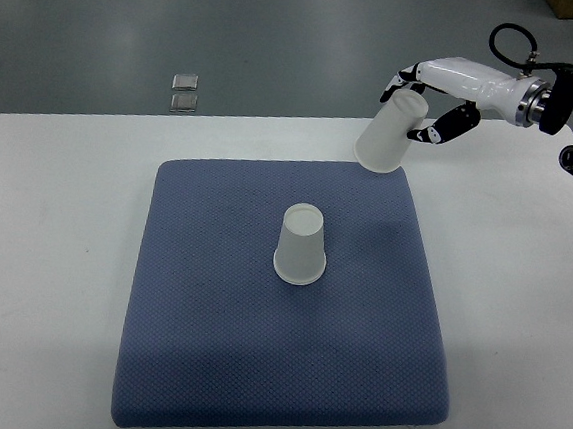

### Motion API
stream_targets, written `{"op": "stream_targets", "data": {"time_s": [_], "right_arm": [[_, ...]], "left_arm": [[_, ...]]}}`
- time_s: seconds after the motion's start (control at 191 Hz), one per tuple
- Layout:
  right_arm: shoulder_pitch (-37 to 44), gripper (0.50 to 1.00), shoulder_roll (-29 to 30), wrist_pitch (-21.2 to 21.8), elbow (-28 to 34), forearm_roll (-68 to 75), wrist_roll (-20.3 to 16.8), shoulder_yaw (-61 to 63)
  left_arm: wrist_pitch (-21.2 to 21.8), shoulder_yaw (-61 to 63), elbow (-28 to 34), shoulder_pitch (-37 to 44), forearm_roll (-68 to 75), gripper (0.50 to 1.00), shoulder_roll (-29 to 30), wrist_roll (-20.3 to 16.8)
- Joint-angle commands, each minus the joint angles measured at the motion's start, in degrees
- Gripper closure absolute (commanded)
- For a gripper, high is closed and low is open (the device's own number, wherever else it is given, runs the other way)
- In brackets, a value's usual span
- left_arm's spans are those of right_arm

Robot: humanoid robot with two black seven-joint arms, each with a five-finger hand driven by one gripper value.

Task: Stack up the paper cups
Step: 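Lift the cup with the right hand and carry it over the pad cup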

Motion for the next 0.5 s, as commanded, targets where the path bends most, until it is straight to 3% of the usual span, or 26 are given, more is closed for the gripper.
{"op": "stream_targets", "data": {"time_s": [0.0, 0.141, 0.496], "right_arm": [[0.15, 0.854, -1.08, 4.32, 5.19, 1.91, 1.48, 3.20], [0.33, 0.854, -1.08, 8.02, 9.05, 2.62, 1.93, 4.52], [-0.28, 0.852, 0.32, 8.46, 11.17, 1.91, 1.93, 3.64]], "left_arm": [[0.00, 0.00, 0.00, 0.00, 0.08, 0.500, 0.00, -0.01], [0.00, 0.00, 0.00, 0.00, 0.00, 0.500, 0.00, 0.08], [0.00, 0.00, 0.00, 0.00, 0.00, 0.500, 0.00, -0.01]]}}
